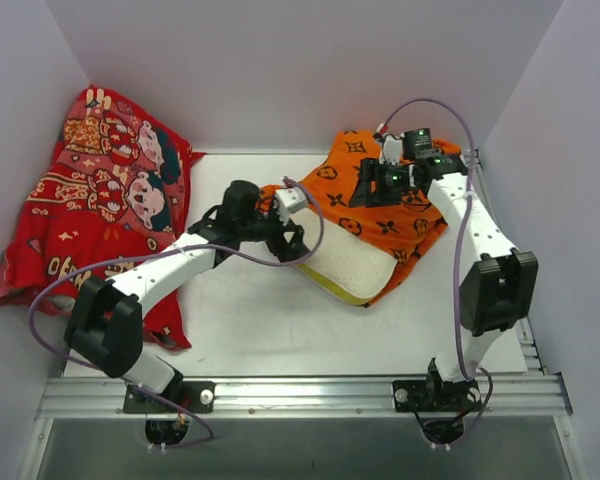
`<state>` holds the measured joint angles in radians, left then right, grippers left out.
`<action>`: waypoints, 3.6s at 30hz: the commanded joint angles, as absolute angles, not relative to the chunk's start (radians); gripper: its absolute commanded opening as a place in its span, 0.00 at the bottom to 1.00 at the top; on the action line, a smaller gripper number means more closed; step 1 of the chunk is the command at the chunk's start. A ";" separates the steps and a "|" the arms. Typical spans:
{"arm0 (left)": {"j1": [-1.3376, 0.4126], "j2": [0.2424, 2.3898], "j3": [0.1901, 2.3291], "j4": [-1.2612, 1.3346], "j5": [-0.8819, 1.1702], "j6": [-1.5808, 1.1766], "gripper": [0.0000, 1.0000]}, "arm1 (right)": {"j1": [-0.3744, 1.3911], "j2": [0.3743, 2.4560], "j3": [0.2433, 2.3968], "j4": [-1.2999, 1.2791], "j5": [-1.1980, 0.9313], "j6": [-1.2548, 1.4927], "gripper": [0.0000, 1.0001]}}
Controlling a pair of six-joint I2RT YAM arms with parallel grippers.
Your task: Put the pillow into the pillowcase
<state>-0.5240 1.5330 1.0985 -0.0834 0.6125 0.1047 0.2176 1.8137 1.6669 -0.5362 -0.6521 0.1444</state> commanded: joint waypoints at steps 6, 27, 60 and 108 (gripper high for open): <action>-0.874 1.624 1.192 -0.163 0.364 0.589 0.96 | 0.004 1.572 1.267 -0.808 -0.537 0.058 0.59; -0.818 1.931 1.660 -0.348 0.722 0.503 0.00 | -0.222 1.650 0.868 -0.534 -0.698 0.281 0.70; -0.773 2.005 1.412 0.027 0.338 0.532 0.01 | -0.060 1.169 0.687 -0.491 -1.365 0.279 0.00; -0.272 2.104 1.860 -0.454 0.823 0.259 0.97 | -0.571 1.865 1.348 -1.137 -0.589 -0.242 0.00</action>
